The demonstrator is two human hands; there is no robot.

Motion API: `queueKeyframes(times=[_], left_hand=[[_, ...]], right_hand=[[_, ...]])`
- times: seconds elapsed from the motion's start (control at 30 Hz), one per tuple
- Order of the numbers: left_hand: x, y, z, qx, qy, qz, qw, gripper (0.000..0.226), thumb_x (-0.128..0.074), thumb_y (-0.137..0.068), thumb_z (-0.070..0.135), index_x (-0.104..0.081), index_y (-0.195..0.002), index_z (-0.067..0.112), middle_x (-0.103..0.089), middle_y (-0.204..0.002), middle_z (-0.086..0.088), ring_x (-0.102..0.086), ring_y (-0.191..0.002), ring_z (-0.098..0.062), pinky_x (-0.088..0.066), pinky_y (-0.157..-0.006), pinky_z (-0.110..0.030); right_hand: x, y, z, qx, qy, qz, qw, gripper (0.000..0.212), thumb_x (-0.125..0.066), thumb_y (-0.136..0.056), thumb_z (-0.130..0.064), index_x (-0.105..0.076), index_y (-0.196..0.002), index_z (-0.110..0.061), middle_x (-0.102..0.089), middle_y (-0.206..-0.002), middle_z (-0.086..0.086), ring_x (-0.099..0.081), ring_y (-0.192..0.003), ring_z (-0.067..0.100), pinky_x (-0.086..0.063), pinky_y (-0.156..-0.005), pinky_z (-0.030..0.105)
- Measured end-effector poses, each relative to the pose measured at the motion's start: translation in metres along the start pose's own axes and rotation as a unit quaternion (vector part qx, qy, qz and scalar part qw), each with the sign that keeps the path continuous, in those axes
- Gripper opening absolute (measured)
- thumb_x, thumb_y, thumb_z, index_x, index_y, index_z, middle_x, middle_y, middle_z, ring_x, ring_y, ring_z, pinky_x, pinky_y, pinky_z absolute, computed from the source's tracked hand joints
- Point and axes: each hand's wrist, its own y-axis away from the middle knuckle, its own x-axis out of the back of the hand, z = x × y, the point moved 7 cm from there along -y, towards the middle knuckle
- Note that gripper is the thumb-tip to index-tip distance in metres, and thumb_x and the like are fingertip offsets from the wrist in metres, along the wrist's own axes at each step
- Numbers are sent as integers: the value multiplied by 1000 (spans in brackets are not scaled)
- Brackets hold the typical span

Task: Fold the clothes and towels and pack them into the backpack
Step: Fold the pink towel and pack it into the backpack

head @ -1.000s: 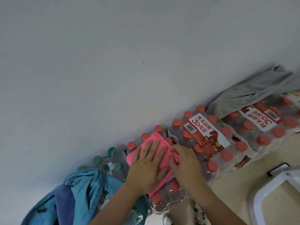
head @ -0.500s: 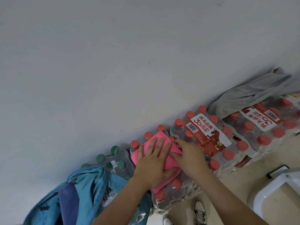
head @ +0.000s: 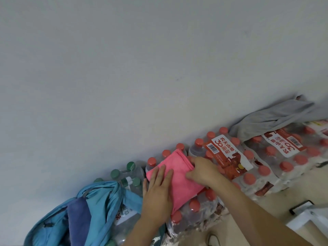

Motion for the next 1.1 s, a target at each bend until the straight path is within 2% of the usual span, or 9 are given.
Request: queueKeyframes(times=[0.13,0.27,0.33,0.4,0.53,0.7,0.87,0.97,1.1], left_hand=[[39,-10,-3,26,138,79,987,83,-52,-80,12,-11,-151,27,-15,-158,2,-11,-145,-15,-14,-116,-51],[108,-27,21,-86,71,161,981,98,-64,-76,20,0,-149,36,-4,-158,8,0,-146,-12,-2,-119,-41],[138,-38,34,-111,3,141,984,72,-61,-81,31,-27,-144,36,-30,-150,10,-21,-141,-13,-5,-119,-43],[157,-46,38,-132,-47,157,978,33,-56,-84,38,-57,-115,30,-61,-113,8,-51,-111,-17,-31,-103,-38],[147,-35,35,-173,-48,224,958,17,-65,-69,22,-62,-86,20,-55,-77,3,-51,-71,-19,-39,-60,-29],[43,11,35,-202,-98,85,971,30,-45,-65,30,-57,-92,27,-52,-77,7,-56,-70,-14,-43,-58,-26],[13,34,22,-136,-29,-33,990,58,-42,-77,43,-42,-135,36,-46,-116,8,-38,-114,-15,-39,-90,-34],[22,35,22,-141,35,5,989,41,-43,-83,41,-59,-120,33,-53,-112,11,-46,-108,-14,-44,-90,-36],[17,35,24,-130,-9,34,991,32,-74,-69,49,-68,-94,29,-59,-86,10,-57,-81,-13,-54,-63,-29]], right_hand=[[28,11,-29,95,-4,38,995,12,-62,-73,-18,-51,-74,-22,-58,-74,-5,-57,-73,17,-42,-61,29],[69,25,-84,226,122,52,965,20,-58,-76,-15,-57,-96,-20,-65,-90,-2,-59,-84,19,-44,-74,34],[86,30,-107,267,205,76,939,18,-55,-81,-17,-55,-99,-23,-64,-96,-2,-56,-91,21,-38,-80,35],[102,38,-125,311,241,131,910,18,-54,-83,-14,-54,-98,-22,-62,-99,-2,-52,-94,21,-33,-78,34],[96,54,-119,368,262,232,862,31,-68,-63,-8,-59,-88,-24,-61,-87,-7,-54,-85,18,-38,-71,32],[-2,70,-44,341,244,162,893,20,-43,-65,-21,-52,-80,-31,-53,-80,-16,-53,-80,9,-24,-70,27],[-33,77,3,250,109,89,958,33,-38,-69,-38,-56,-96,-33,-53,-106,-20,-49,-106,4,-33,-83,30],[-19,80,24,180,-98,95,974,17,-61,-79,-31,-60,-96,-33,-54,-107,-22,-50,-103,-5,-41,-86,21],[-11,76,59,10,-273,150,950,16,-70,-83,-14,-61,-88,-27,-65,-91,-9,-61,-85,0,-46,-73,16]])
